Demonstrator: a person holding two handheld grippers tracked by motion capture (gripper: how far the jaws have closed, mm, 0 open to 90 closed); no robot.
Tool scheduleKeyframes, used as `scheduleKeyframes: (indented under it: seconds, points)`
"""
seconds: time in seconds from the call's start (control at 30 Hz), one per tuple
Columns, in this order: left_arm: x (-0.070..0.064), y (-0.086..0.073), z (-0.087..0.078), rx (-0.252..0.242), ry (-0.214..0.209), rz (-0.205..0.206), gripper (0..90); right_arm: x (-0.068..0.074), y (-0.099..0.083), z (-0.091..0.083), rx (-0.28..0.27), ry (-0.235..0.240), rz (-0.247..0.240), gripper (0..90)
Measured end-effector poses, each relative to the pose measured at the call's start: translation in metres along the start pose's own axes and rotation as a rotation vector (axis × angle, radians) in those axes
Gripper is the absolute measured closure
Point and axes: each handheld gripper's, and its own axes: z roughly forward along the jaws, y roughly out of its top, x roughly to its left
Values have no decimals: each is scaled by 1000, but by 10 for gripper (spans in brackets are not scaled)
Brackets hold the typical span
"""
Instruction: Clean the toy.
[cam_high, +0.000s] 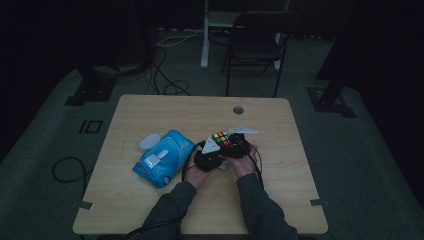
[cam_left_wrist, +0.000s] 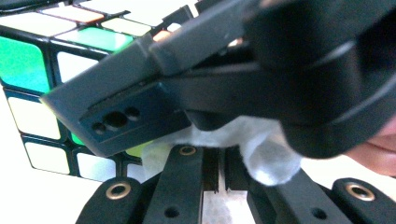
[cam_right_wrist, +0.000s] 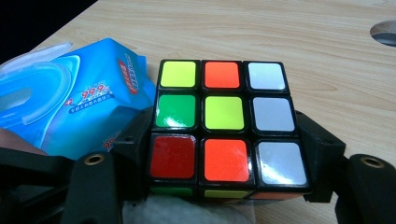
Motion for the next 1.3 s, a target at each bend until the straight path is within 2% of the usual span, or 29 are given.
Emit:
scheduleKeyframes:
  seconds: [0.37,0.57,0.7,1.03,1.3]
  points:
    - [2,-10,6,58,18,5,872,-1,2,-4,-14,2,3,339]
    - [5,-13,4,80,43,12,872,-4,3,-10,-24,1,2,339]
    - [12,-17,1,84,61,-8,872,-5,3,-13,-27,4,0,339]
    - [25,-20,-2,82,88,-46,872,-3,0,-15,-17,46,-4,339]
    - [35,-20,-6,62,115,-66,872,1,-4,-14,0,79,-33,339]
